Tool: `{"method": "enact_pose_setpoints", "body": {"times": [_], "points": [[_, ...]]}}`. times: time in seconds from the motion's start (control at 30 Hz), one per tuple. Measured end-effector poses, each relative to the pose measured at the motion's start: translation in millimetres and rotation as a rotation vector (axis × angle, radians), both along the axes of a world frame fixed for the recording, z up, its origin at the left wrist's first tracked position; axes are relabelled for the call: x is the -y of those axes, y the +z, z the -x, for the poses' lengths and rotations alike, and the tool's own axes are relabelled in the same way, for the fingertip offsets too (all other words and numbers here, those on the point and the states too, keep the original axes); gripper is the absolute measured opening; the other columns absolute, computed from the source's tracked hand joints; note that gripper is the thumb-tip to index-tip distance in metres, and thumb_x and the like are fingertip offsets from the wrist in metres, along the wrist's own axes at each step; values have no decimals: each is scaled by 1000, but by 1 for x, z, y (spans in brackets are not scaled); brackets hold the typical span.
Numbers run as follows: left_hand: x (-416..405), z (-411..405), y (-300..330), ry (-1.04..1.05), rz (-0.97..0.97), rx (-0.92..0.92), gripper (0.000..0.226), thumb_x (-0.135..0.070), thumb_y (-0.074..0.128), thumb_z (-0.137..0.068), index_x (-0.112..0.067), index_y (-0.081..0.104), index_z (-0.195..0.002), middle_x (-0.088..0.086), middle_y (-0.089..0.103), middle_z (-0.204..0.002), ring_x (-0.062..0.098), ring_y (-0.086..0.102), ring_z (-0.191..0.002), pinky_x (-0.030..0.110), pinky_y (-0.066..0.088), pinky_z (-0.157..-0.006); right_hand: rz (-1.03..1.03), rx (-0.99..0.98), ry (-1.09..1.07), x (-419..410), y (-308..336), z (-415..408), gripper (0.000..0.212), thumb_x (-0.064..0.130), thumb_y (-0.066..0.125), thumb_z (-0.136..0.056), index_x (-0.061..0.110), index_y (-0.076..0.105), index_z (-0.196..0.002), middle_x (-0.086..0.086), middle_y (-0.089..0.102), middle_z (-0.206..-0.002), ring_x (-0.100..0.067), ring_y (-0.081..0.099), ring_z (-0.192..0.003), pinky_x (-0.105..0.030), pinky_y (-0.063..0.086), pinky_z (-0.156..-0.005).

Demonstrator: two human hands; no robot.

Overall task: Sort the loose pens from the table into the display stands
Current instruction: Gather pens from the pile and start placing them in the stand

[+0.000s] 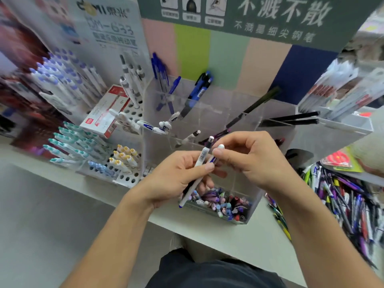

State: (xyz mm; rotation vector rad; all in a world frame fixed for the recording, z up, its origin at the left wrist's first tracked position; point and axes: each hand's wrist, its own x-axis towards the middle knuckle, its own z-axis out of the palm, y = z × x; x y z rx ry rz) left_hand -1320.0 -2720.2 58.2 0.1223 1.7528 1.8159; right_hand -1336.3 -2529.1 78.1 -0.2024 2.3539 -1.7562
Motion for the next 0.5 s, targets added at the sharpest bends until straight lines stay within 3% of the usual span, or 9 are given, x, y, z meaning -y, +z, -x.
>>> {"method": "enact_pose_setpoints", "body": {"times": [0.1, 0.23, 0.33, 0.43, 0.5], "points": [[24, 3, -10, 264, 82, -89, 26, -19, 44, -107, -15, 69, -109, 1, 77, -93, 11, 66, -72, 25, 53, -62, 117, -184, -176, 11, 10, 8, 7, 7, 72, -90, 13, 75, -92, -1, 75, -77, -12, 70, -67, -26, 57, -61], [52, 15, -34, 768, 250, -182, 20, -24, 48, -106, -25, 67, -101, -6, 51, -64, 7, 37, -47, 25, 32, -47, 12, -525, -261, 45, 20, 31, 11, 8, 72, -92, 12, 75, -101, -2, 75, -88, -16, 73, -76, -27, 59, -73], [59, 19, -43, 848, 307, -209, 6, -25, 62, -99, -27, 64, -105, -7, 47, -61, 7, 42, -46, 21, 37, -45, -220, -718, -196, 85, 12, 54, 12, 9, 74, -89, 9, 77, -101, 0, 73, -91, -8, 67, -79, -25, 56, -79], [60, 25, -49, 849, 312, -213, 27, -24, 75, -90, -24, 59, -112, -8, 51, -66, 5, 50, -54, 19, 45, -53, -317, -796, -126, 105, 6, 71, 12, 9, 73, -87, 7, 78, -99, -3, 74, -89, -12, 65, -79, -25, 53, -79], [63, 31, -53, 880, 340, -212, 36, -27, 81, -84, -24, 58, -112, -6, 53, -71, 7, 54, -60, 20, 46, -58, -416, -742, -61, 109, 3, 81, 13, 12, 73, -88, 7, 79, -99, -7, 73, -89, -19, 66, -81, -32, 54, -79]]}}
